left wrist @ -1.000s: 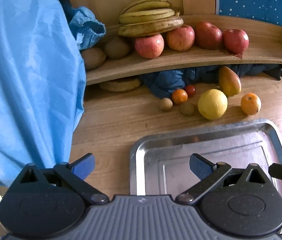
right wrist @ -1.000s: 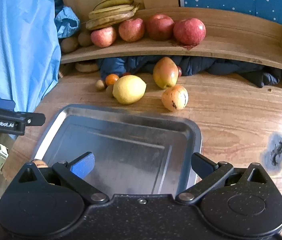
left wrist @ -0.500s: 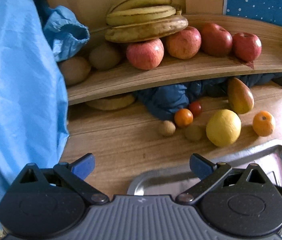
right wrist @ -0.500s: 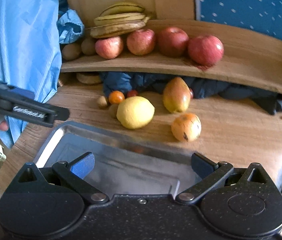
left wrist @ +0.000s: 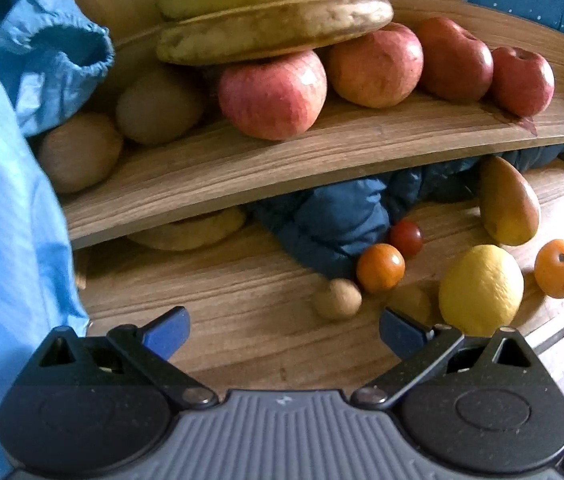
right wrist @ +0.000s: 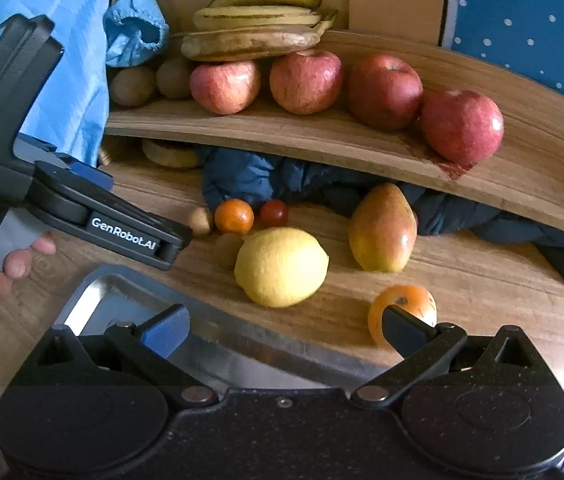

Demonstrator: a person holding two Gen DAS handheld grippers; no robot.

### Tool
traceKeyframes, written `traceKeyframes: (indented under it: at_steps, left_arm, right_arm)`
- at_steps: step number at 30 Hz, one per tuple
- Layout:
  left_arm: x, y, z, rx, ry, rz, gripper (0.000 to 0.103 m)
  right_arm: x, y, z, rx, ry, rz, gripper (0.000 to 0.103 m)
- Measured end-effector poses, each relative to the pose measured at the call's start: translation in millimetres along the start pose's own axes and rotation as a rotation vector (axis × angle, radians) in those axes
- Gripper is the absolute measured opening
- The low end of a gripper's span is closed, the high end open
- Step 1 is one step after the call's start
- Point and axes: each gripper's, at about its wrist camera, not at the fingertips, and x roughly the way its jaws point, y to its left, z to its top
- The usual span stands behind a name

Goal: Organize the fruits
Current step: 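Grasp the small brown kiwi with the left tool while the right tool grasps the lemon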

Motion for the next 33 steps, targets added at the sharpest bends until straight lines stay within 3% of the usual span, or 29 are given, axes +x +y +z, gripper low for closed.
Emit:
traceKeyframes:
  at_steps: [6,12,19,23,33]
  left_arm:
    - [7.3,5.5,0.3,0.013,-0.007,-0.083,0.101]
    - [15.0,6.6,2.1,0.008,-0.016,-0.136,0.091]
    - [17.4,7.7,4.3,-0.038,-0.017,-0.196,0.074]
    - [20.3,7.8,5.9,-0.049,-0.013,-0.222,0.058]
    - [23.1,10.6,3.3,-0.066,-0.003,-0.268,0.039]
  right_arm:
    - [15.5,5.2,13.4,-0.020,0.019,-0.025,0.097]
    - [25.8,10.6,17.6,-0.045,0.039,-0.054,0.094]
    - [35.4,14.2,18.8,-0.064,0.061,-0.069,0.089]
    - [38.7,15.5,18.3,-0.063,0.074,-0.076,0.085]
    - [46.8,15.1,19.4,-0.055,0.084,-0.078,0.079]
